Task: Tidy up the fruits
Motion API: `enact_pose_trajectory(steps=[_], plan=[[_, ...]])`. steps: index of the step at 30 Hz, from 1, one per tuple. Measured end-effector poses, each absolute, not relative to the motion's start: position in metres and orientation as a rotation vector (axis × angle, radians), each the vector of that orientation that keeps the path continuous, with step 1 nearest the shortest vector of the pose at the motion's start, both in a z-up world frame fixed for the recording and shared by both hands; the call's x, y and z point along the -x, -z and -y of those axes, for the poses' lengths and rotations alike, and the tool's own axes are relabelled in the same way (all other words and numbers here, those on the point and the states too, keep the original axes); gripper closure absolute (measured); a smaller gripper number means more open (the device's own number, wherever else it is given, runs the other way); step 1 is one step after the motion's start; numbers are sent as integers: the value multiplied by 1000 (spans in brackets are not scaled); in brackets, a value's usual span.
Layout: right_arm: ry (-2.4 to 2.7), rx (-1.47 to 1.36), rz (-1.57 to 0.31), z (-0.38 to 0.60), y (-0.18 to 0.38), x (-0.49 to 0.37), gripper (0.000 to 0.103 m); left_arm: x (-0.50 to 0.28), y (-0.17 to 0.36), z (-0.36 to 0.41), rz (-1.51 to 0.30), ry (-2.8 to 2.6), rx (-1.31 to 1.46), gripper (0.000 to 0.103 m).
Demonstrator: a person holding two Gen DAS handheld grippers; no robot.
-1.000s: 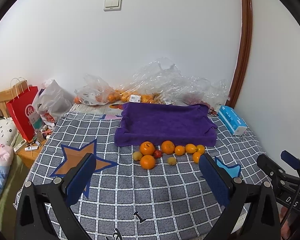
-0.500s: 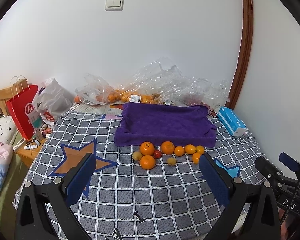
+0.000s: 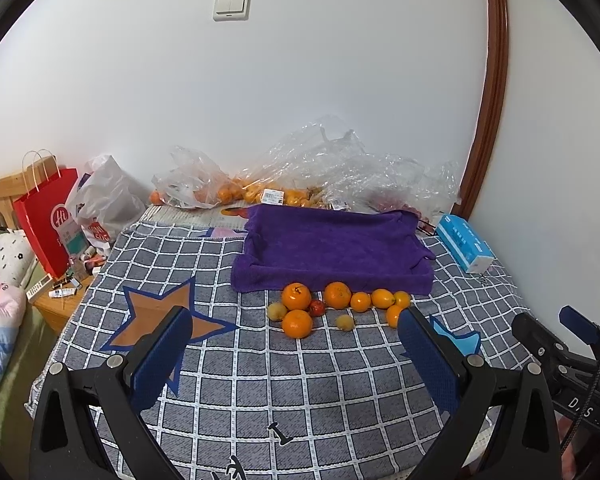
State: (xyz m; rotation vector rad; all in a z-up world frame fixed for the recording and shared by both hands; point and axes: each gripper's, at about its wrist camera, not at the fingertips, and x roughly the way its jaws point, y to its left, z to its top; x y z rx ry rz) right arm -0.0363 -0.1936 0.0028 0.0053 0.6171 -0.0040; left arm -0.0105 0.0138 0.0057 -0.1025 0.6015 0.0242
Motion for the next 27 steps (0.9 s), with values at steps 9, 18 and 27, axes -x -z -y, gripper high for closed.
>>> enact_pose_trajectory(steps=[9, 18, 27], plan=[[-1, -14, -621, 195, 0, 33, 0, 11, -7, -14, -583, -28, 93, 0], [-34, -32, -649, 191, 9, 11, 0, -11, 7, -28, -617, -18, 128, 0], [32, 13, -716, 191, 39, -31, 0, -44, 40, -50, -677, -33, 163, 0]])
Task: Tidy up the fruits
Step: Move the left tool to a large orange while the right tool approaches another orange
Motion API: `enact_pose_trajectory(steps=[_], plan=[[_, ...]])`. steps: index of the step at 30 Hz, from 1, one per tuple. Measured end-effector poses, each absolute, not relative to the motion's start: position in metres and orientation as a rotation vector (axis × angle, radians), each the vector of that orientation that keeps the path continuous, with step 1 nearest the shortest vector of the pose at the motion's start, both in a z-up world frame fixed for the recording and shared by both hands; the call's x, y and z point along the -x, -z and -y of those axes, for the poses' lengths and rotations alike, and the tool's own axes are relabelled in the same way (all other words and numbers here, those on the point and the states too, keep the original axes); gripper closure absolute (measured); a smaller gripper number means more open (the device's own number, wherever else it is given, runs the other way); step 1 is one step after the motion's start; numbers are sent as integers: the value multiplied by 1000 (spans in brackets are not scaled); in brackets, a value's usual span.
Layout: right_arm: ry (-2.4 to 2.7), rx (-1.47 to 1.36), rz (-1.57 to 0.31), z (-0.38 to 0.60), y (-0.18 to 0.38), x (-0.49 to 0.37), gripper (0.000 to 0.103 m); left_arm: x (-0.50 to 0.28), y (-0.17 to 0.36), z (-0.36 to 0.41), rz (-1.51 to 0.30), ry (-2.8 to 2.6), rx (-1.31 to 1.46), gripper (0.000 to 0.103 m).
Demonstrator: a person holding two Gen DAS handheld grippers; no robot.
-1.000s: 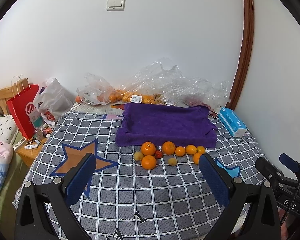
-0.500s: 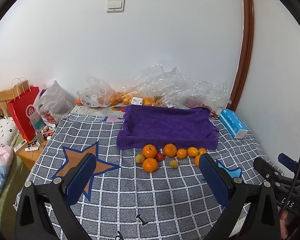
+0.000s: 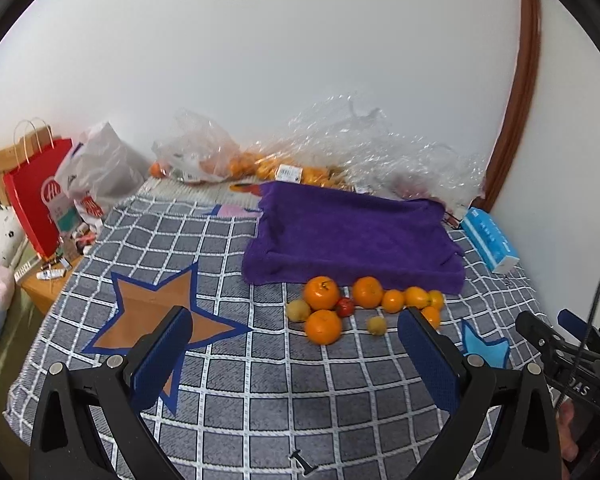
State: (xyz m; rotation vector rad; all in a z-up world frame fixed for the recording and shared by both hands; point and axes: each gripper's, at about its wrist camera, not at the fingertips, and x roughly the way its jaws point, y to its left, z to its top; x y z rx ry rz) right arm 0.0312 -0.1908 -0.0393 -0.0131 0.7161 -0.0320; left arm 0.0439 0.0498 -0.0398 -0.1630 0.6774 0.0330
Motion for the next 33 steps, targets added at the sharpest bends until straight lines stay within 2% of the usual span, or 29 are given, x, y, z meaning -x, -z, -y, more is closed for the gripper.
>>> enact_pose_trajectory(steps=[16, 20, 21, 24, 27, 29, 31, 33], plan=[[21, 25, -830, 194, 107, -93, 1, -103, 98, -80, -789, -47, 186, 1], [31, 37, -855, 193, 120, -102, 1, -113, 110, -86, -802, -50, 196, 4], [28, 37, -859, 193, 123, -105, 2, -116, 113, -87, -809, -48, 197, 5], [27, 46, -877, 192, 133, -112, 14, -120, 120, -93, -818, -41, 198, 10], [35, 43, -874, 192, 140, -116, 19, -122, 128, -102, -822, -65, 220, 10], [43, 37, -863, 192, 142, -118, 26, -124, 133, -105, -841, -73, 240, 11], [45, 28, -860, 195, 144, -120, 31, -126, 138, -106, -850, -62, 257, 15], [33, 3, -855, 199, 144, -122, 31, -129, 142, -104, -859, -68, 254, 21]])
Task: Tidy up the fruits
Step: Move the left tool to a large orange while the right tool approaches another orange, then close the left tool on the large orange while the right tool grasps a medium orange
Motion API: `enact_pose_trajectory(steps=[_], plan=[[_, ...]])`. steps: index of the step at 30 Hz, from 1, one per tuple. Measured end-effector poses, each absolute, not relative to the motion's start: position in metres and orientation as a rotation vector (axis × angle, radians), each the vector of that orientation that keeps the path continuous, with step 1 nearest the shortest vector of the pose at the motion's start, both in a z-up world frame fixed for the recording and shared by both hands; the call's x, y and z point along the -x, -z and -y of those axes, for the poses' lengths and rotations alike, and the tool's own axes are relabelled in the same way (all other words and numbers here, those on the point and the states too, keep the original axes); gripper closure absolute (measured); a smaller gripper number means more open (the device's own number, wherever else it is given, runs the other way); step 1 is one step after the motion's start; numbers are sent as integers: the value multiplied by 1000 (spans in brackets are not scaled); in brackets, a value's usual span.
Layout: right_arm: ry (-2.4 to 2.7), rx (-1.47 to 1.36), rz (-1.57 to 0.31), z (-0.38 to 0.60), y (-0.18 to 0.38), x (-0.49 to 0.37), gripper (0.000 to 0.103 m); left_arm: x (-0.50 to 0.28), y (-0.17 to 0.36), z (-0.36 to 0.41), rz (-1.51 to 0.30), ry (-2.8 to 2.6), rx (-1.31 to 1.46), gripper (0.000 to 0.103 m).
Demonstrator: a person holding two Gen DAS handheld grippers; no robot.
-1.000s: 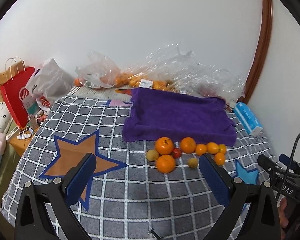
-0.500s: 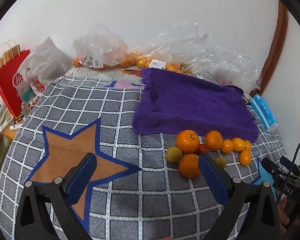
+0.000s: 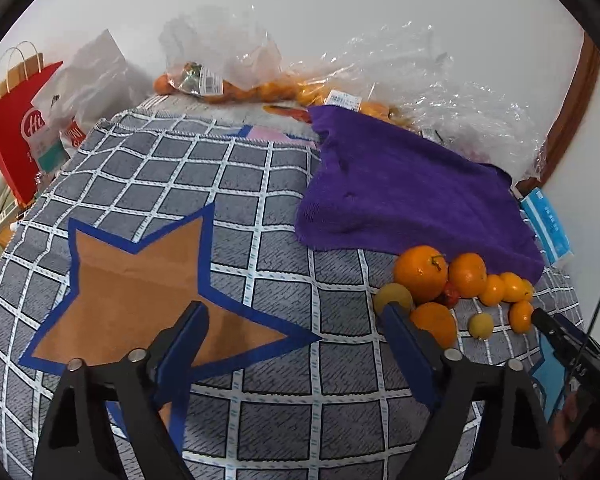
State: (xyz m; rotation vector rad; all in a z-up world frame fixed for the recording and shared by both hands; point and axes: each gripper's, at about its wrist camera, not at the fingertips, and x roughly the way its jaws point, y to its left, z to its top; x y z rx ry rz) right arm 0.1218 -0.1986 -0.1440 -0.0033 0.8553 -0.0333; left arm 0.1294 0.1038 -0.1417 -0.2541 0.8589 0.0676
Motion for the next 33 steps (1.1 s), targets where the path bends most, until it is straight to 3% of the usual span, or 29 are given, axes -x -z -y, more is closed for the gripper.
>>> enact_pose_trajectory(steps=[8, 13, 15, 19, 25, 27, 33], plan=[[-70, -105, -886, 206, 146, -132, 39, -136, 141, -95, -864, -20, 296, 23], [-87, -31, -915, 187, 162, -139, 44, -133, 141, -91, -875, -5, 268, 23], [-64, -2, -912, 182, 166, -142, 49, -130, 141, -89, -882, 31, 278, 26], [-89, -6, -906, 178, 165, -143, 71, -128, 139, -77, -888, 98, 284, 27], [-87, 33, -887, 182, 163, -124, 71, -132, 144, -47, -916, 156, 249, 38], [-93, 28, -893, 187, 163, -120, 71, -136, 151, -39, -938, 158, 250, 51], [-88, 41, -885, 193, 162, -113, 71, -141, 157, -34, -930, 153, 284, 55]])
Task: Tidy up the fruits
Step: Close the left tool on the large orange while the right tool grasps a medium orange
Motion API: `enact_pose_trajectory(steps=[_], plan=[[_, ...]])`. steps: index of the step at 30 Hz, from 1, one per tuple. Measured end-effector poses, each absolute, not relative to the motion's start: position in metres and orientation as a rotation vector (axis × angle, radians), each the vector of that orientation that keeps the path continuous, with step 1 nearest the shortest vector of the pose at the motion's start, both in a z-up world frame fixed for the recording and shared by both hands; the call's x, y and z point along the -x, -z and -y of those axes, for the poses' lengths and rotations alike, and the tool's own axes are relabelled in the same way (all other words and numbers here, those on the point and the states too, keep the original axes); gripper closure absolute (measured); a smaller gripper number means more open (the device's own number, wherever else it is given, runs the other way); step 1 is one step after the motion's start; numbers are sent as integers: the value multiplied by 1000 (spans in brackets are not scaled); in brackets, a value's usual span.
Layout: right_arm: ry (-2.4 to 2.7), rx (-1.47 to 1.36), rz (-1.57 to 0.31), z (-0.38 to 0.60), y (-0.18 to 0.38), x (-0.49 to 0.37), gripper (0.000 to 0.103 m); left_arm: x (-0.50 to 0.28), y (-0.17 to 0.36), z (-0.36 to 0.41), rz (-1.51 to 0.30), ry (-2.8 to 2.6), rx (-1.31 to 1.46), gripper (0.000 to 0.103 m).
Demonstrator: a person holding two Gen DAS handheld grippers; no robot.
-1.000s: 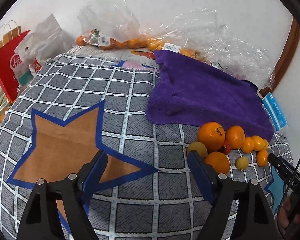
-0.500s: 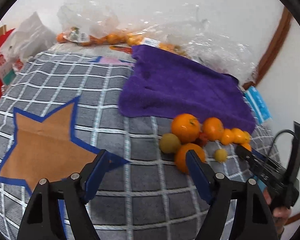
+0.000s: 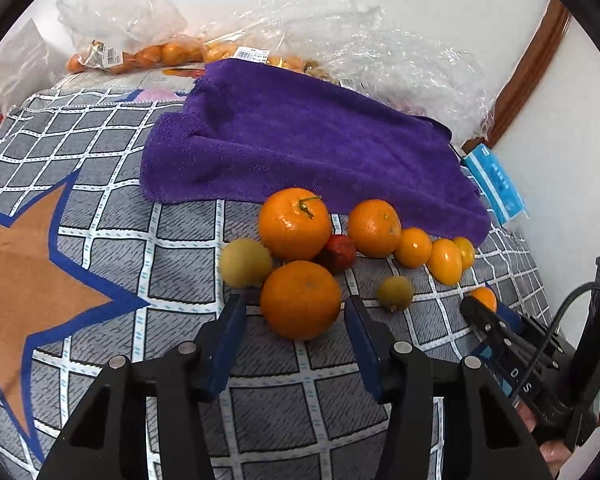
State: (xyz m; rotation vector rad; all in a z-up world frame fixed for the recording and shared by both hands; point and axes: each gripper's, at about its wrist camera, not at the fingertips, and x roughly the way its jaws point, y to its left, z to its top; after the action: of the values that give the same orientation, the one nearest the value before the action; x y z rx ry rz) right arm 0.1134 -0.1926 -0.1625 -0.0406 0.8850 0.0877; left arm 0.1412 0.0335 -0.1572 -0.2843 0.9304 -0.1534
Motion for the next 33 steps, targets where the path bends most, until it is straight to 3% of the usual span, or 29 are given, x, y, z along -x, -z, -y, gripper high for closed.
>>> enact_pose_trajectory(steps=[6, 8, 33], plan=[[-100, 12, -904, 195, 165, -117, 71, -146, 158, -28, -919, 137, 282, 55], [-103, 12, -905, 195, 165, -117, 71, -148, 159, -27, -920, 127, 274, 64], [-140, 14, -902, 196, 167, -116, 68, -143, 161, -12, -862, 89, 152, 63]])
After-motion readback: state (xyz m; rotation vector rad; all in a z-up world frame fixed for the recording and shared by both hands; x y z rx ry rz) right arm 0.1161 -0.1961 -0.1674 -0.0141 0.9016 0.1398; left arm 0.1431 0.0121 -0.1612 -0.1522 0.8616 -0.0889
